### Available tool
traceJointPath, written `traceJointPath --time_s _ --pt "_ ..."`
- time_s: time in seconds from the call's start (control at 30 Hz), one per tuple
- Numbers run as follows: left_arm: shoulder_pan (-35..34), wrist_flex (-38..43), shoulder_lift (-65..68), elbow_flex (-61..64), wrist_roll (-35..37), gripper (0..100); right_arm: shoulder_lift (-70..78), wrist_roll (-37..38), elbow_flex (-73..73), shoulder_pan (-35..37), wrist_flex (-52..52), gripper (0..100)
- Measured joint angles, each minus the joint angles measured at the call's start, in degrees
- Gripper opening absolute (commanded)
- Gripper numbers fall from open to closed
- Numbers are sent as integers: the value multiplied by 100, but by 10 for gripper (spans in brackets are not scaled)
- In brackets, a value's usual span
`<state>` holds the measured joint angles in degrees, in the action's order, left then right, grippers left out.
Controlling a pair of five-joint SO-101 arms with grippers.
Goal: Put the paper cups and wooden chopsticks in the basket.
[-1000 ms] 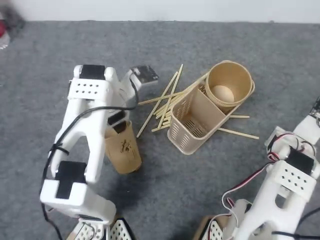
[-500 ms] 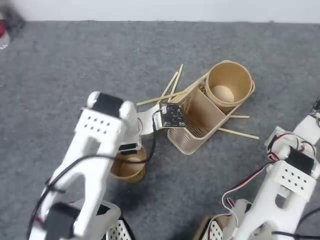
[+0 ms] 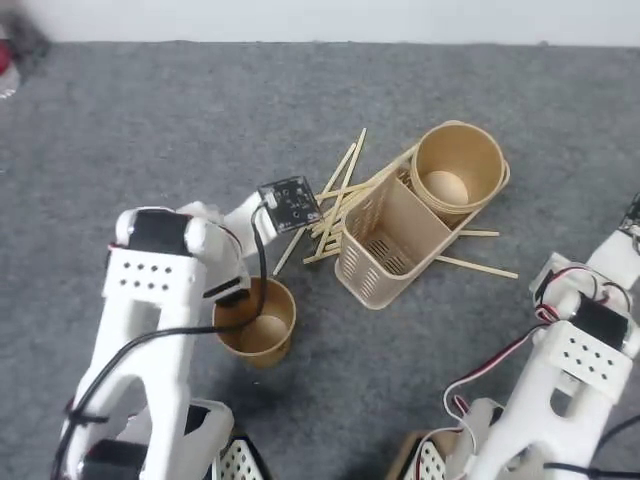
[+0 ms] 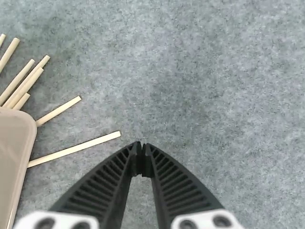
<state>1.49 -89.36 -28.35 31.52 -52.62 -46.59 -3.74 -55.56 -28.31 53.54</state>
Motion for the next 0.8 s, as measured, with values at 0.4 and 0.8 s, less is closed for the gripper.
traceJointPath --time_s 0.4,0.8 --pt "-18 448 475 369 9 206 0 0 0 0 0 6" --pt "88 563 914 -70 35 9 0 0 0 0 0 6"
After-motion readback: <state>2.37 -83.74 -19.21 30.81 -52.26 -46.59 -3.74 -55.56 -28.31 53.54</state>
